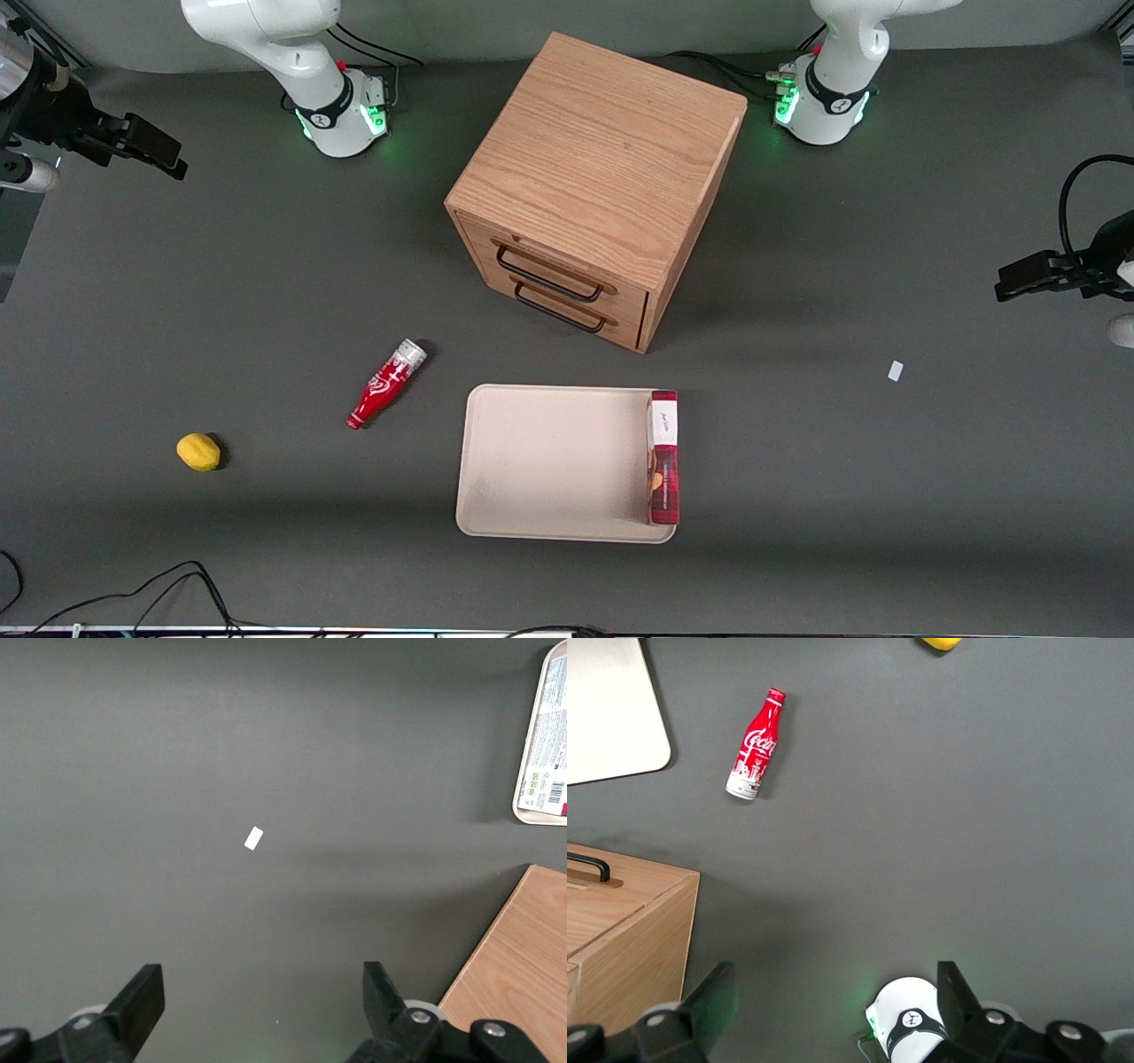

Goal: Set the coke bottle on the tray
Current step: 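Move the right gripper down toward the red Coca-Cola bottle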

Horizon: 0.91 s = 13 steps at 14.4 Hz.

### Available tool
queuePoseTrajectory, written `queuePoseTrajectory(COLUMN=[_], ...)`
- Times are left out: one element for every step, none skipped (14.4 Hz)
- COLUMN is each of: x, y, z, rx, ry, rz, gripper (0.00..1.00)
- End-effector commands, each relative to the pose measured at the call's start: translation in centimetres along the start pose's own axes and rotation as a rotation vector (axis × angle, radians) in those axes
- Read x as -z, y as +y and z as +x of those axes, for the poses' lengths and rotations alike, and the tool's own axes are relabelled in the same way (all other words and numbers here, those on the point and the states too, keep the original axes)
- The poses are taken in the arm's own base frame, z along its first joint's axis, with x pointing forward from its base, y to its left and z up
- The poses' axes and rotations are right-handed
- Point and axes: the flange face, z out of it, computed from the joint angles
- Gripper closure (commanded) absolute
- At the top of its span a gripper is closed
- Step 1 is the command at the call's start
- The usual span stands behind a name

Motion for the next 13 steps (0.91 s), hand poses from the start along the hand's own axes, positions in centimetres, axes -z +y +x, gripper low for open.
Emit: queuePoseTrajectory(x=[0.1,0.1,0.1,0.1,0.1,0.1,-0.3,-1.3,-2.1,-3.5,-5.5,-7.6,-9.8], y=[-0.2,0.0,-0.1,-0.2,-0.6,-1.4,-2.5,-4.4,-6.0,-7.5,-9.4,-10.9,-11.8], z=[0.2,0.1,0.1,0.1,0.0,0.3,1.1,2.1,3.3,4.5,5.8,7.1,8.7], rx=[0.004,0.003,0.005,0.009,0.019,0.024,0.034,0.021,-0.033,-0.092,-0.131,-0.183,-0.251], ry=[-0.006,-0.012,-0.015,-0.014,-0.013,-0.012,-0.013,-0.021,-0.018,-0.026,-0.034,-0.044,-0.057], rz=[0.021,0.018,0.018,0.017,0.017,0.014,0.014,0.024,0.051,0.052,0.049,0.048,0.046], gripper=[0.00,0.00,0.00,0.00,0.00,0.00,0.00,0.00,0.00,0.00,0.00,0.00,0.00])
